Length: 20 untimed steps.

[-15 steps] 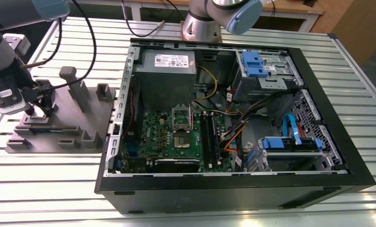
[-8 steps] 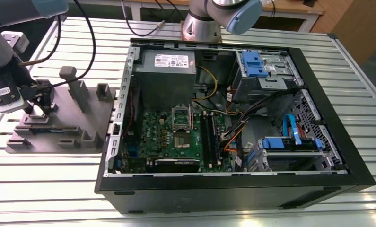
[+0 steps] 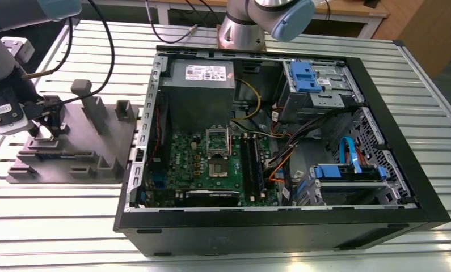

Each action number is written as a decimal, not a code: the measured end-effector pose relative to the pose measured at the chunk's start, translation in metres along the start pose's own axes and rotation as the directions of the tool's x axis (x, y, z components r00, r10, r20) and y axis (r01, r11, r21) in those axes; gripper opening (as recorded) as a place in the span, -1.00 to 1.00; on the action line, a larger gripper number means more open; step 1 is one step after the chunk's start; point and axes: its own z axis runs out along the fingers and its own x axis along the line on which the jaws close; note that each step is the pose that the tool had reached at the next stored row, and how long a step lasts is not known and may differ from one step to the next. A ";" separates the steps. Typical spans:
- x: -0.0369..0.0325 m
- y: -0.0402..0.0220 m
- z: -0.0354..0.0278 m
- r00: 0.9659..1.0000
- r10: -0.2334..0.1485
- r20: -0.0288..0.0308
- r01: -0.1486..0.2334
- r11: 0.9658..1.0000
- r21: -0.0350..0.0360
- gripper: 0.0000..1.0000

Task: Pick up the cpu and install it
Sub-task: 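Pick up the cpu and move it towards the insertion slot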

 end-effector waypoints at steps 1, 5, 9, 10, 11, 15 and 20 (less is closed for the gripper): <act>0.0000 0.0000 0.0000 1.000 0.000 0.000 0.000 1.000 0.000 -0.05; 0.0000 0.0000 -0.0004 1.000 0.000 0.000 0.000 1.000 0.000 -0.05; 0.0000 0.0001 -0.0018 1.000 0.000 0.000 0.000 1.000 0.000 -0.05; 0.0000 0.0001 -0.0020 1.000 0.000 0.000 0.000 1.000 0.000 -0.05; 0.0000 0.0001 -0.0023 1.000 0.000 0.000 0.000 1.000 0.000 -0.05; 0.0000 0.0002 -0.0030 1.000 0.000 0.000 0.000 1.000 0.000 -0.05; 0.0001 0.0003 -0.0056 1.000 0.000 0.000 0.000 1.000 0.000 -0.05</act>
